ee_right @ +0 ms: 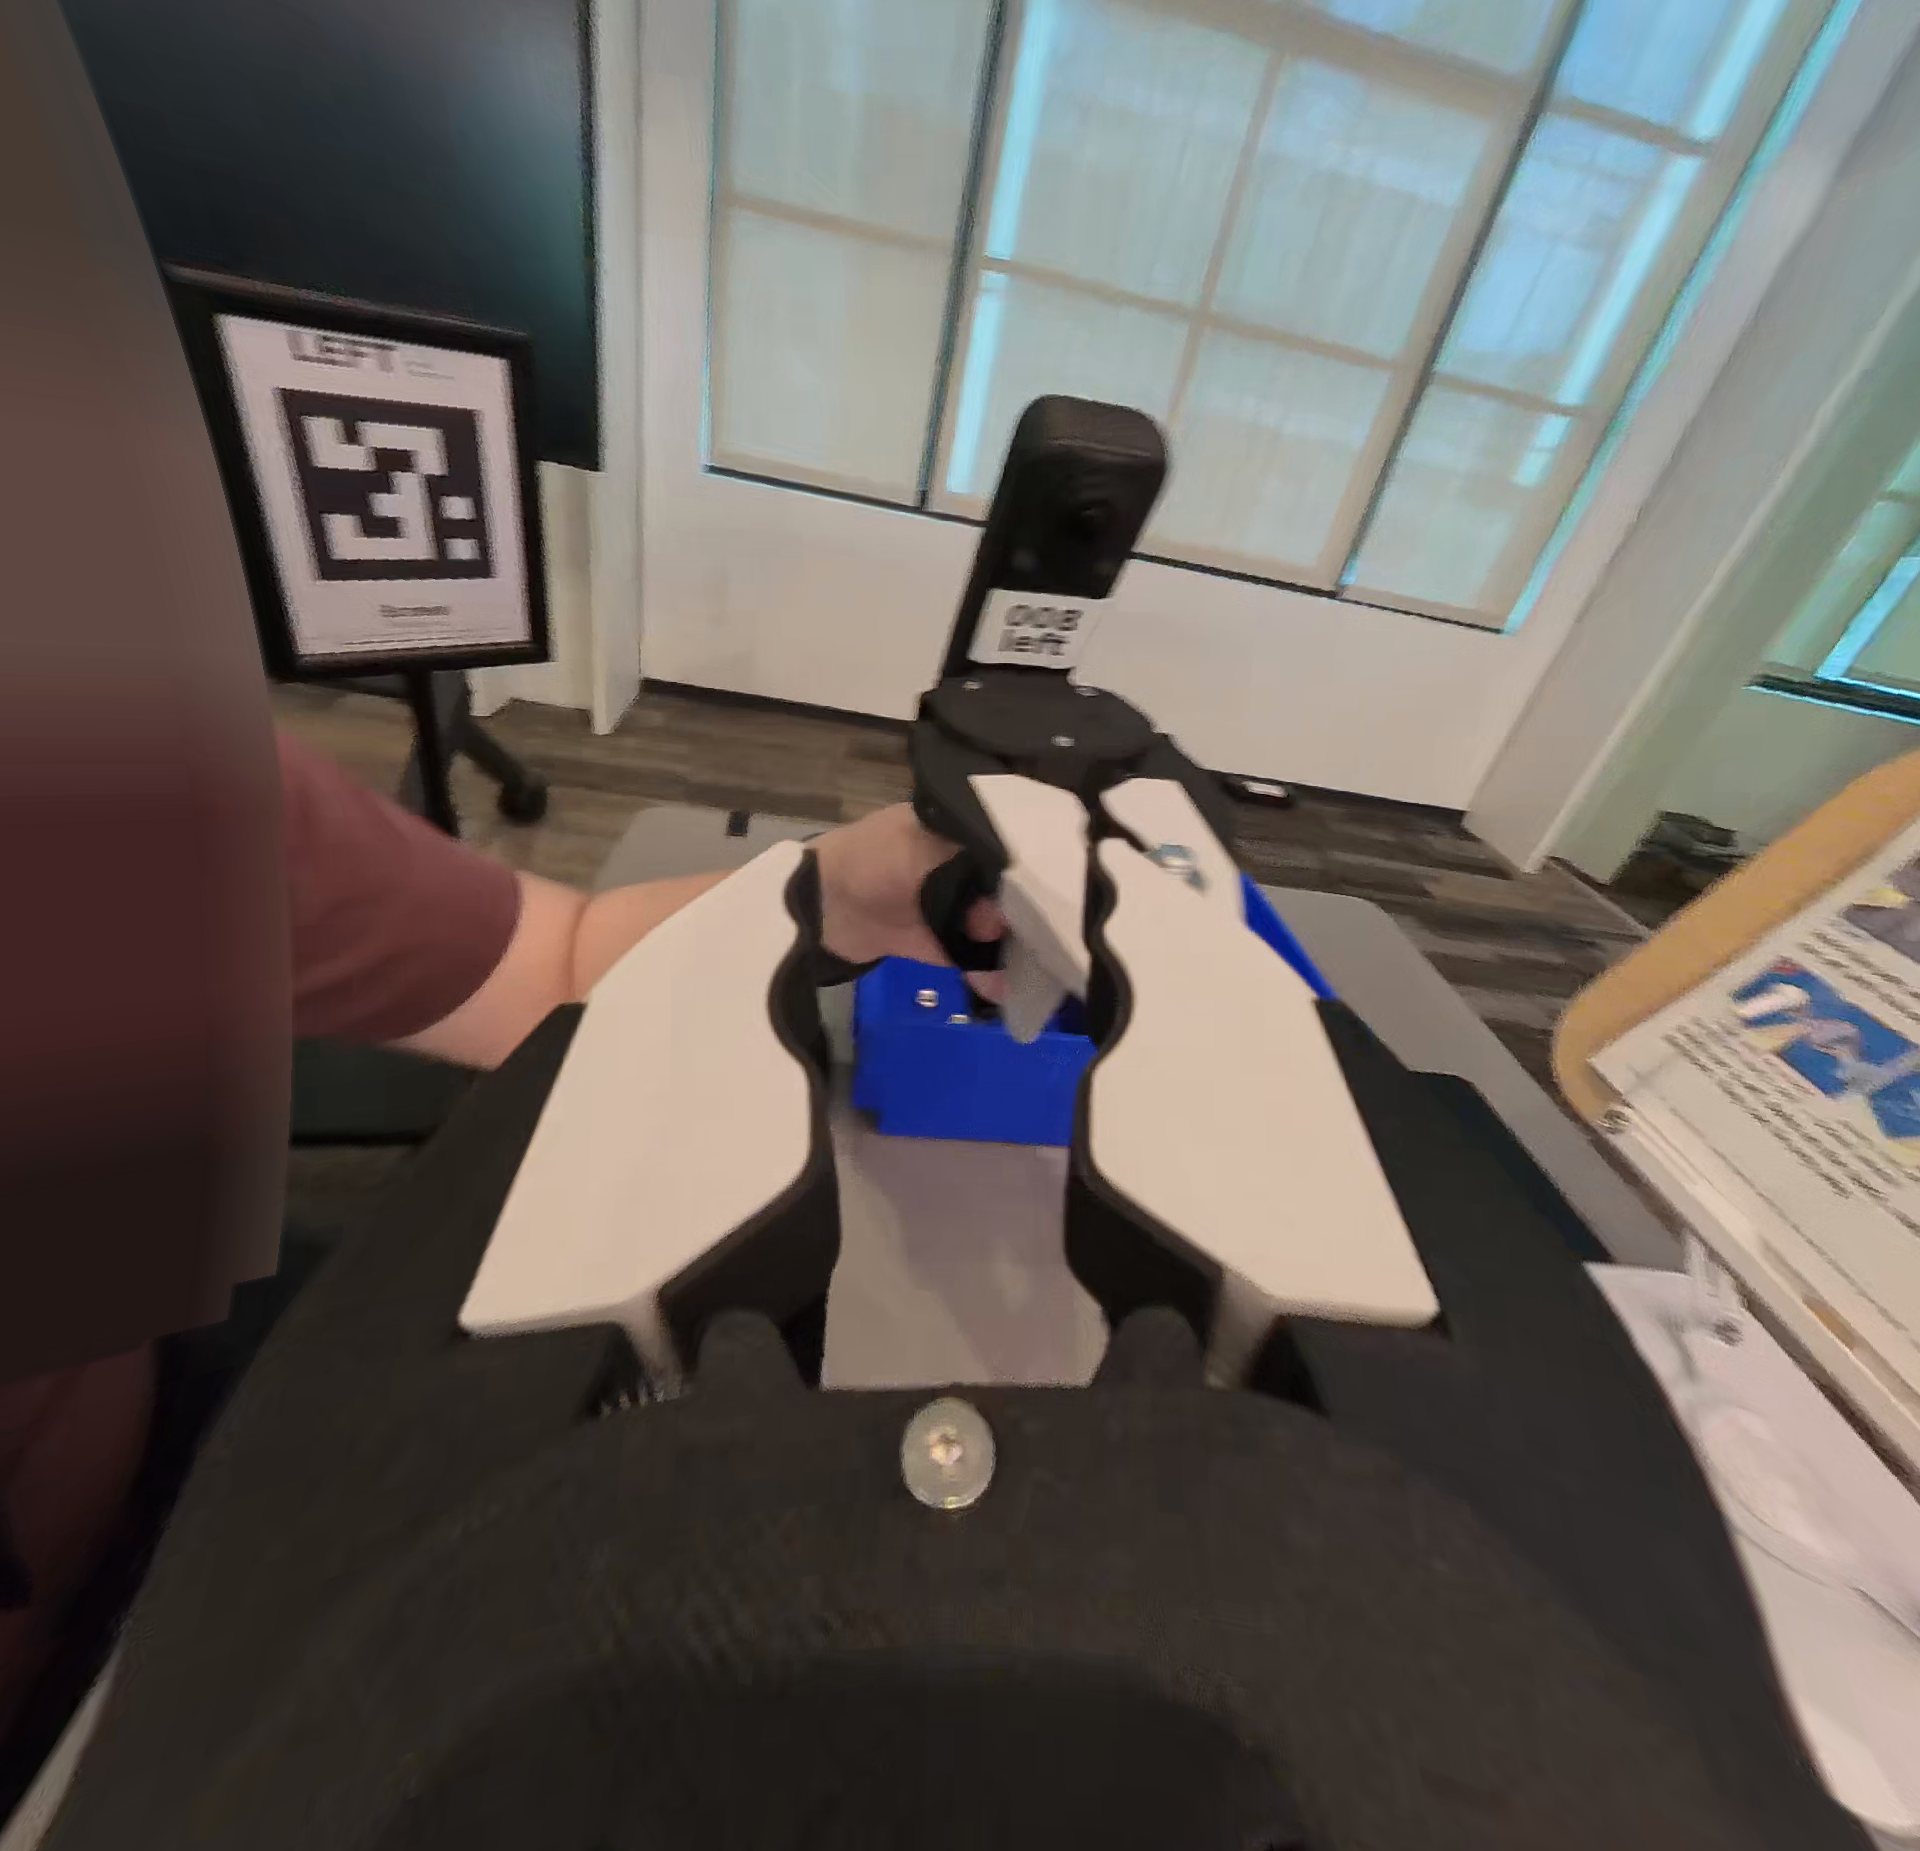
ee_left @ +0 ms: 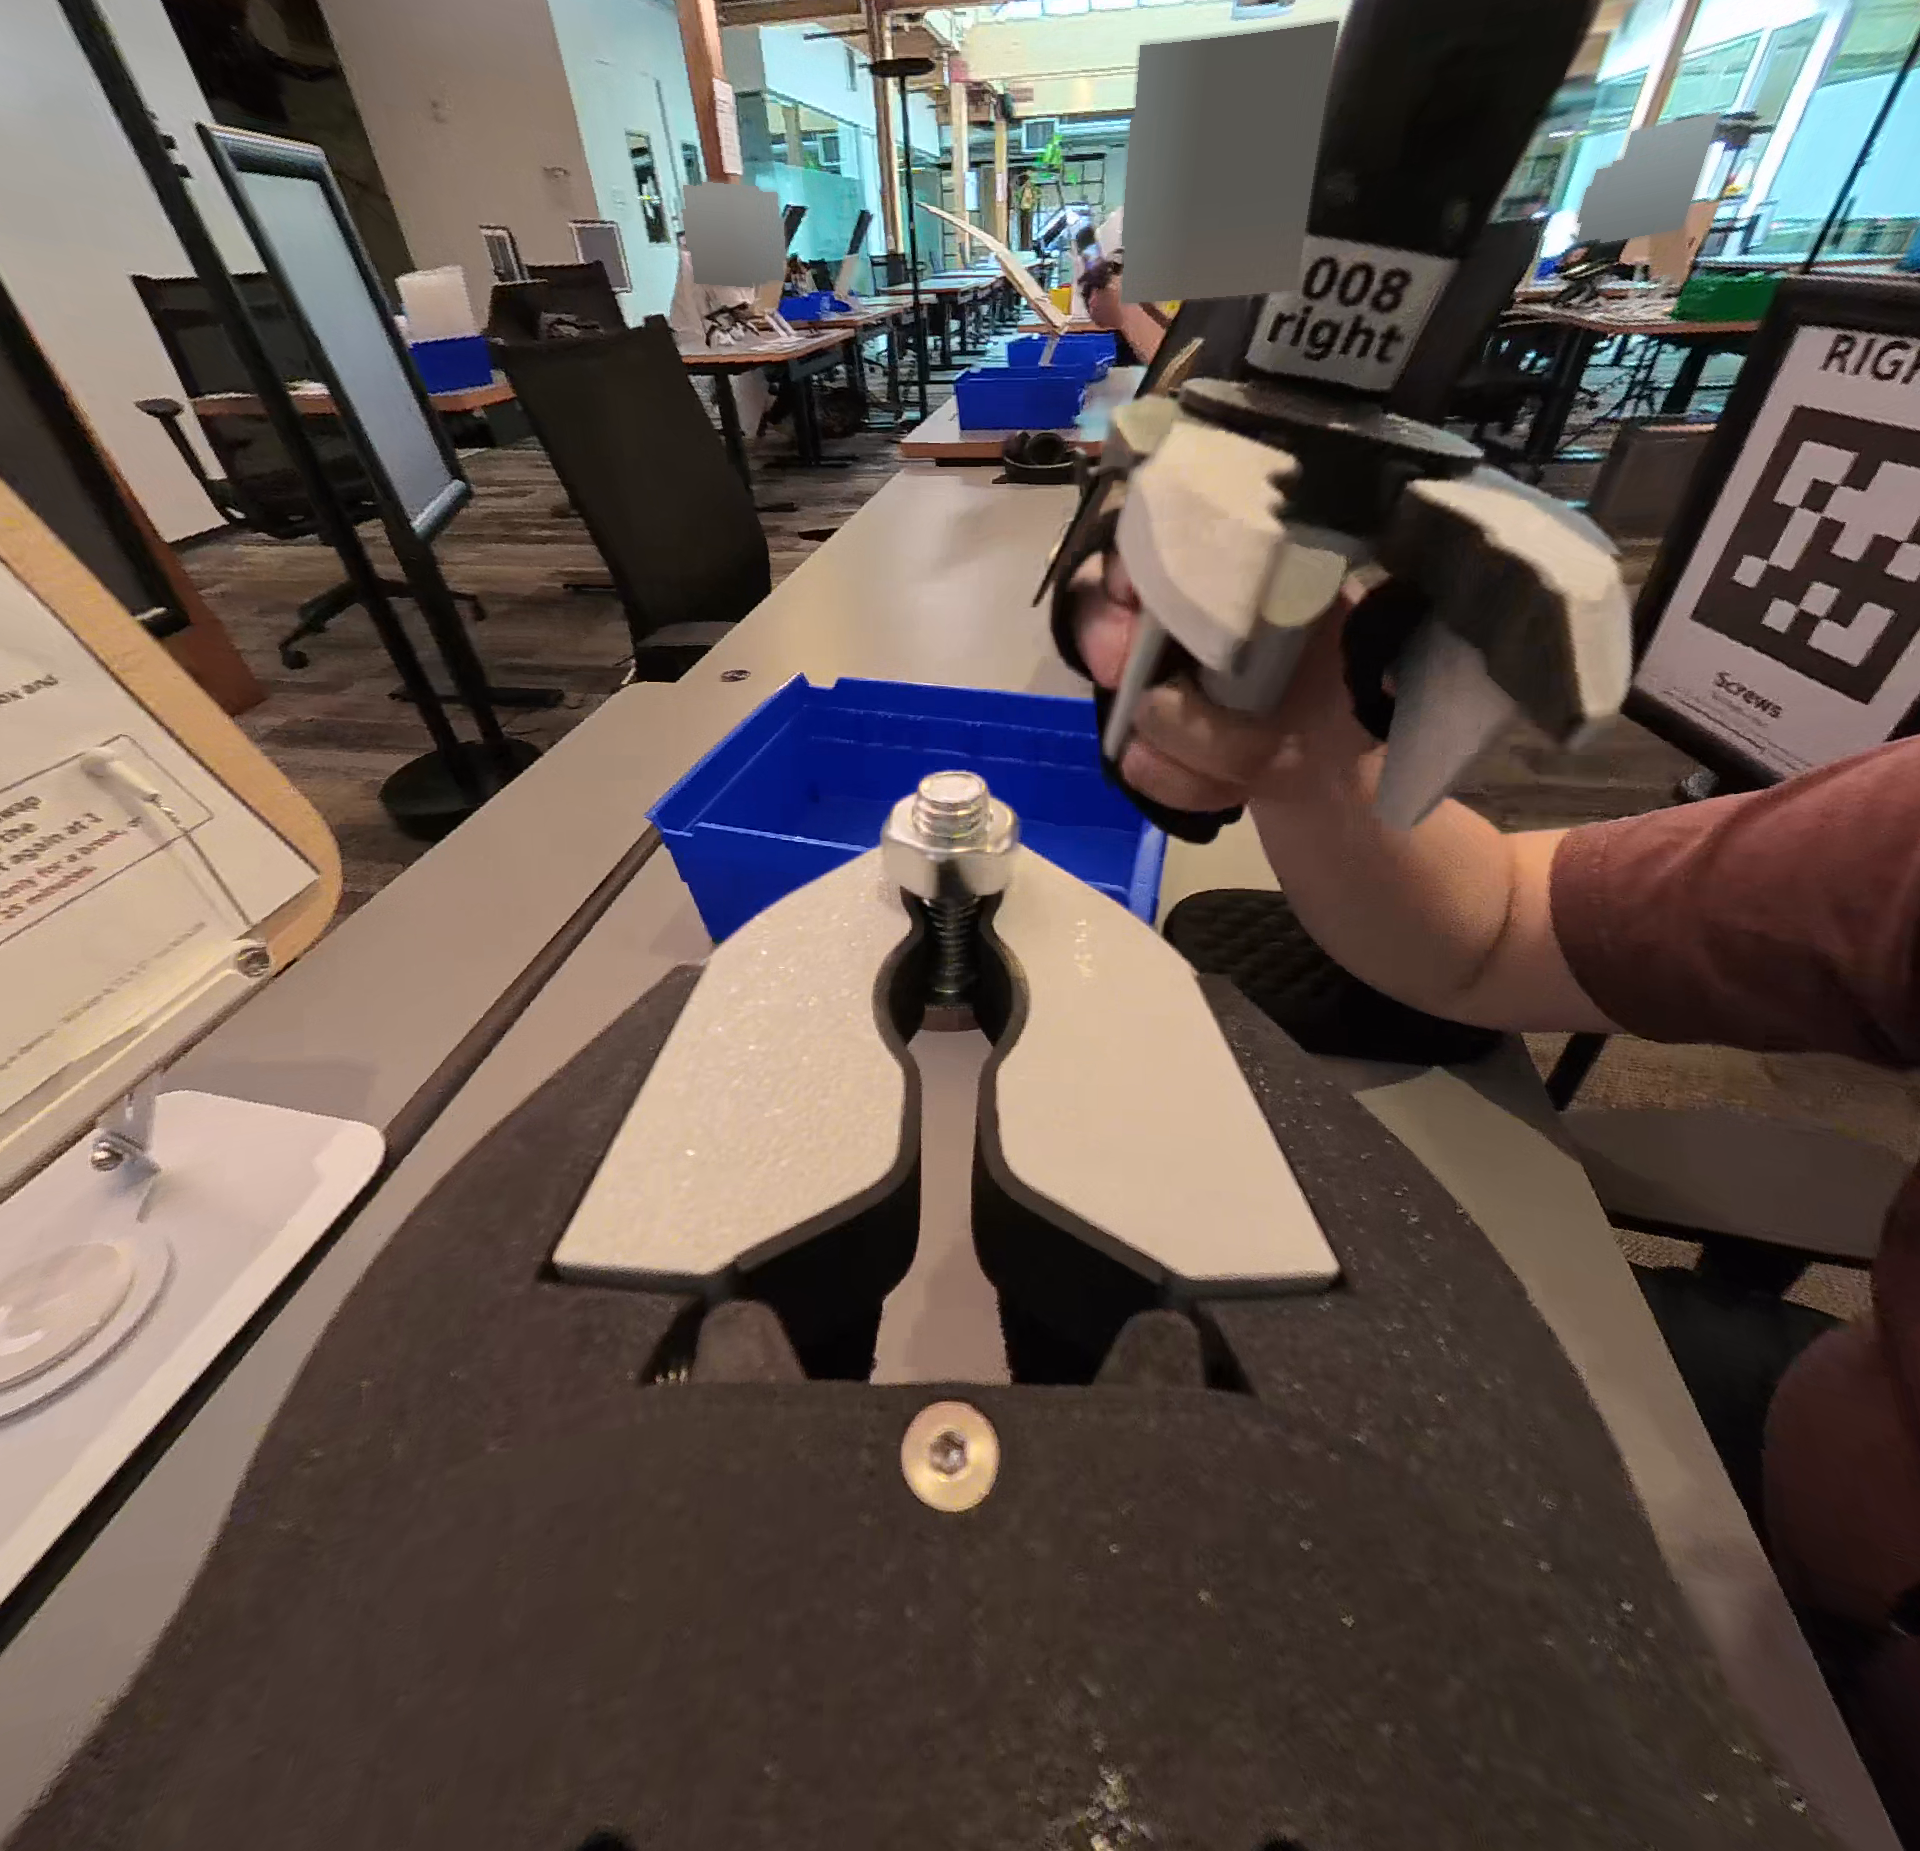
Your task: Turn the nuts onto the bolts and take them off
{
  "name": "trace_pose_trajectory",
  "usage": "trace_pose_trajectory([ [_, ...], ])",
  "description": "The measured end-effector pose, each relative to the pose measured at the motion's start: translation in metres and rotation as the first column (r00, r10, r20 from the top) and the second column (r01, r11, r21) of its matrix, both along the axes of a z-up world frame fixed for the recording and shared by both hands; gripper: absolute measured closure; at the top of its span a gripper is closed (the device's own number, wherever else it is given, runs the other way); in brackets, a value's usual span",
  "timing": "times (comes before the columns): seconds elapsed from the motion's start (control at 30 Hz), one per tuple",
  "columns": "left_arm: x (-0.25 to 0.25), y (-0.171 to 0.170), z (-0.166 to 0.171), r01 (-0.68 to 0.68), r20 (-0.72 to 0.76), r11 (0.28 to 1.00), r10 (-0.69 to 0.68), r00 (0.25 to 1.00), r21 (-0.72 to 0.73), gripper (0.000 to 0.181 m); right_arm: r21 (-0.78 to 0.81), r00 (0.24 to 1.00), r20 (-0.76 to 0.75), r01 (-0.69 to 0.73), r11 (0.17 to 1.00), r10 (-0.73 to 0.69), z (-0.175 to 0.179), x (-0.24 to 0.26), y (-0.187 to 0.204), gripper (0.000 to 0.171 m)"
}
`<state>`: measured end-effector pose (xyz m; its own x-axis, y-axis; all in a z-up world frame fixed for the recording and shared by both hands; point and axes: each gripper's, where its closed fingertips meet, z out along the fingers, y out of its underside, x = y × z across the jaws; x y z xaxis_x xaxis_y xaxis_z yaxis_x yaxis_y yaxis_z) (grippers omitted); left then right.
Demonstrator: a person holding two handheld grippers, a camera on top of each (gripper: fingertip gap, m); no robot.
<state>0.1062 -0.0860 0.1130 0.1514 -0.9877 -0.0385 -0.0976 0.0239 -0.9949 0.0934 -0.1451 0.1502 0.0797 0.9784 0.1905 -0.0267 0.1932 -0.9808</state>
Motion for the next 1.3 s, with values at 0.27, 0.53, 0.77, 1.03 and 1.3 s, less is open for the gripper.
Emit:
trace_pose_trajectory([
  [0.27, 0.020, -0.018, -0.014, 0.064, -0.066, 0.998, -0.063, 0.996, 0.016, 0.178, -0.026, 0.995, 0.065, 0.074, 0.997, -0.072, -0.026, -0.015, 0.025, 0.108],
  [0.53, 0.008, -0.006, -0.006, 0.028, -0.022, 0.999, -0.029, 0.999, -0.017, 0.178, -0.050, 1.000, 0.008, 0.022, 0.999, -0.022, -0.005, 0.005, 0.015, 0.145],
  [0.77, 0.022, -0.018, -0.018, 0.054, -0.098, 0.998, -0.051, 0.994, 0.022, 0.178, -0.023, 0.988, 0.039, 0.153, 0.988, -0.152, -0.018, 0.000, 0.040, 0.153],
  [1.03, 0.022, -0.020, -0.019, 0.068, -0.103, 0.997, -0.065, 0.993, 0.026, 0.178, -0.137, 0.998, 0.020, 0.064, 0.989, -0.062, -0.023, -0.004, 0.039, 0.161],
  [1.3, 0.023, -0.025, -0.020, 0.096, -0.110, 0.995, -0.093, 0.990, 0.022, 0.178, -0.204, 1.000, -0.001, 0.005, 0.979, -0.005, -0.024, -0.004, 0.037, 0.162],
])
